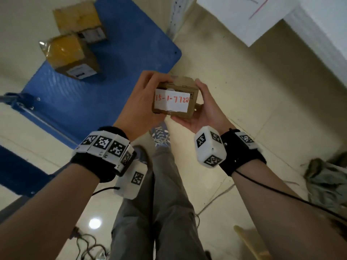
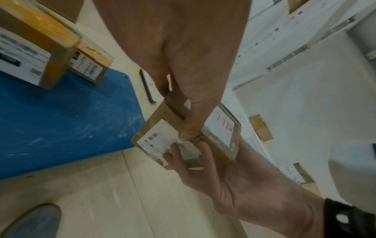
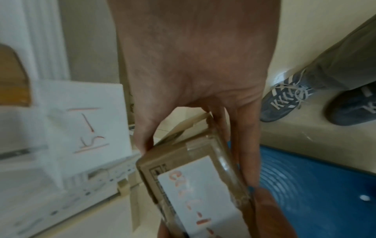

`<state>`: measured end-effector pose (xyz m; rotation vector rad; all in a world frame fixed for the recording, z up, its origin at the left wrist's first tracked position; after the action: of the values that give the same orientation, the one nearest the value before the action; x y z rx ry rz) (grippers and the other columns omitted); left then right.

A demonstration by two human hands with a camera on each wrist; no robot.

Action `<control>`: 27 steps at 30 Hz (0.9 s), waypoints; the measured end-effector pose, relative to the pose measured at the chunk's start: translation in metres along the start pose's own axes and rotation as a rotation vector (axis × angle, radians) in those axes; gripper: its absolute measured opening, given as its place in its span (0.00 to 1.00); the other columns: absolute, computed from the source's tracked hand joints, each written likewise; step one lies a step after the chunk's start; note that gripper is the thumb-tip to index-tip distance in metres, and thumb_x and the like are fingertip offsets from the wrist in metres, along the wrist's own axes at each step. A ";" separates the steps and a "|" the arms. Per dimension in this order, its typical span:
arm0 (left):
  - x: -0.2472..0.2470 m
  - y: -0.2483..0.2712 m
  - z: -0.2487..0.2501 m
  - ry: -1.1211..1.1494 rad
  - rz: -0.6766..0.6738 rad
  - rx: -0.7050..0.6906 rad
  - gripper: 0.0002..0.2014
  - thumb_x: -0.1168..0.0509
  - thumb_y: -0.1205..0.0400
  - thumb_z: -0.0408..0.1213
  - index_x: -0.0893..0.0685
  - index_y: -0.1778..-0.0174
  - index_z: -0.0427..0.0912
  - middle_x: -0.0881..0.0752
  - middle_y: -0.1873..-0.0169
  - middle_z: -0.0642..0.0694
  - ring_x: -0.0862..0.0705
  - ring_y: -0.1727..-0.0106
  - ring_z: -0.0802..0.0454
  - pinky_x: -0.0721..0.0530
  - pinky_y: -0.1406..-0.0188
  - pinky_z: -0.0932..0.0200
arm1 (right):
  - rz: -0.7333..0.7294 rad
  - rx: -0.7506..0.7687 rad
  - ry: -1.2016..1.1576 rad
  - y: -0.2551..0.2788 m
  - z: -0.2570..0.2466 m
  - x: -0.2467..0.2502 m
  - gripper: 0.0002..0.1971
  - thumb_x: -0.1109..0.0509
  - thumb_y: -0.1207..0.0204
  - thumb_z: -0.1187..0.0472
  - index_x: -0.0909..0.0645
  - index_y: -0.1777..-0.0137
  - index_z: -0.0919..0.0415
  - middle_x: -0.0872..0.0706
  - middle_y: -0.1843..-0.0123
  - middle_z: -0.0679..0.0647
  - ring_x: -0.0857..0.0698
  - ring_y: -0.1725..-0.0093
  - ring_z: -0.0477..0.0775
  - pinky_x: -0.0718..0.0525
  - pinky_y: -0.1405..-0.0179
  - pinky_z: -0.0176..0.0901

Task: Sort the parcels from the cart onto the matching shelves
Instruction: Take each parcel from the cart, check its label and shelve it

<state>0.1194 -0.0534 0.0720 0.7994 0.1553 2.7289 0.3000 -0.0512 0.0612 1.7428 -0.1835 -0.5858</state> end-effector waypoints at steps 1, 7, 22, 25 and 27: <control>-0.002 -0.003 0.009 0.006 -0.014 -0.019 0.35 0.18 0.32 0.33 0.24 0.29 0.44 0.31 0.35 0.52 0.27 0.39 0.63 0.28 0.41 0.79 | 0.005 0.024 -0.006 0.007 -0.004 0.005 0.40 0.20 0.32 0.38 0.19 0.28 0.65 0.14 0.30 0.66 0.11 0.37 0.67 0.09 0.54 0.57; -0.015 -0.022 0.071 0.059 -0.104 -0.114 0.32 0.23 0.30 0.54 0.22 0.33 0.45 0.29 0.37 0.51 0.22 0.40 0.62 0.23 0.41 0.75 | 0.049 0.172 -0.053 0.059 -0.026 0.038 0.35 0.21 0.29 0.41 0.17 0.30 0.66 0.15 0.30 0.67 0.13 0.33 0.67 0.10 0.50 0.59; -0.103 -0.087 0.200 0.303 -0.113 -0.146 0.37 0.25 0.22 0.46 0.36 0.20 0.47 0.32 0.25 0.50 0.22 0.32 0.62 0.16 0.46 0.70 | -0.034 0.548 -0.260 0.151 -0.114 0.145 0.31 0.33 0.21 0.44 0.21 0.25 0.65 0.14 0.30 0.67 0.14 0.32 0.63 0.16 0.30 0.58; -0.122 -0.110 0.216 0.292 -0.081 -0.192 0.37 0.25 0.22 0.48 0.36 0.21 0.45 0.31 0.27 0.46 0.22 0.32 0.59 0.14 0.42 0.62 | -0.014 0.579 -0.269 0.154 -0.142 0.159 0.29 0.32 0.20 0.43 0.19 0.27 0.64 0.12 0.33 0.65 0.12 0.35 0.60 0.14 0.34 0.57; -0.134 -0.129 0.222 0.254 -0.049 -0.215 0.37 0.25 0.22 0.48 0.34 0.22 0.42 0.29 0.28 0.43 0.23 0.30 0.54 0.13 0.40 0.54 | 0.018 0.585 -0.298 0.152 -0.158 0.167 0.30 0.29 0.22 0.43 0.19 0.26 0.63 0.12 0.33 0.64 0.12 0.34 0.60 0.13 0.35 0.59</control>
<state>0.3796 0.0325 0.1667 0.3852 -0.0638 2.7307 0.5468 -0.0247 0.1802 2.2012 -0.6296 -0.8356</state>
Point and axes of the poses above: each hand's wrist, its own y-axis away from the middle knuckle, its own x-axis out of the back of the hand, z = x × y, the point moved 2 cm from there along -y, towards the middle knuckle
